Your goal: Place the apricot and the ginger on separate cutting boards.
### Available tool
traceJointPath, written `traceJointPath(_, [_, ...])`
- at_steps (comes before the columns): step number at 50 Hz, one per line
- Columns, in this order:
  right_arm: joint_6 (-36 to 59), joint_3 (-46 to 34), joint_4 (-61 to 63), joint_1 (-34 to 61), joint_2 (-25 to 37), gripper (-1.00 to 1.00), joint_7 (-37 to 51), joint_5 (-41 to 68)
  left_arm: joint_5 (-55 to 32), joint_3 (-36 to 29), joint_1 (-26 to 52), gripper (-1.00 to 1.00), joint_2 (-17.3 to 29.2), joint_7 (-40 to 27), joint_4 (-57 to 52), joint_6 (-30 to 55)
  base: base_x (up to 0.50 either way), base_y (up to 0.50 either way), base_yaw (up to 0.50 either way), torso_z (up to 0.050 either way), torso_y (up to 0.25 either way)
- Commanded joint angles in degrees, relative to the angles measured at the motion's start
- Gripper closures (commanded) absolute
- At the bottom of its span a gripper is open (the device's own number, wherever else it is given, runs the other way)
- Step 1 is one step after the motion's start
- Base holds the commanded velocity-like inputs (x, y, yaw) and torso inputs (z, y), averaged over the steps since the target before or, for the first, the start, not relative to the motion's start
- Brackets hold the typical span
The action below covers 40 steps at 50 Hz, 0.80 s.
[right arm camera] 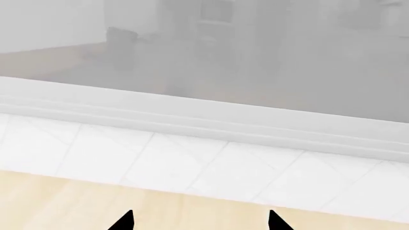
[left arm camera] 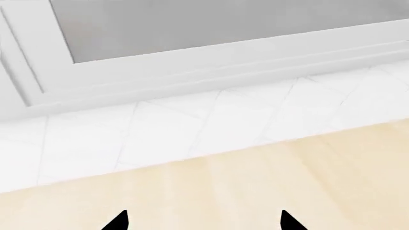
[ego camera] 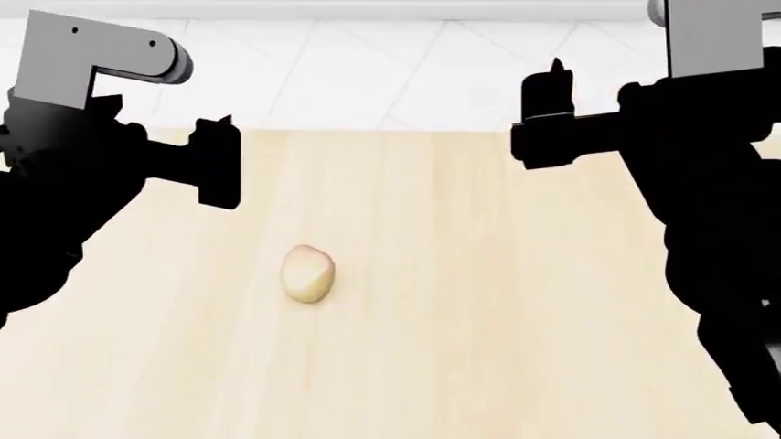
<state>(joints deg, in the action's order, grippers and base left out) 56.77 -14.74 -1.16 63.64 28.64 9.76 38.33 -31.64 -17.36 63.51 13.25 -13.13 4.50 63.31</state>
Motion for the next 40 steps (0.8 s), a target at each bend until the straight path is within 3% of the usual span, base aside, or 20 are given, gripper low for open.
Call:
traceJointPath(1, [0.94,1.54,0.57,-0.09,-1.11,-1.00,-0.61,-0.12,-2.58,1.85,-2.26,-1.00,-5.57,2.37,1.60,-2.02,0.00,0.00,0.00,0.000,0.000])
traceJointPath(23, [1.34,2.39,1.68,-2.32,-0.30,-1.00,-0.47,1.15,-2.24,-4.57,0.35,-1.00,-8.80,4.82,11.40,-1.73,0.00,0.00,0.00,0.000,0.000])
traceJointPath(40, [1.65,1.73,0.98,-2.11,-0.24,-1.00,-0.98,1.39,-6.10,-4.90,-1.12,-1.00,-9.70,3.72,8.66,1.60,0.00,0.00,0.00,0.000,0.000])
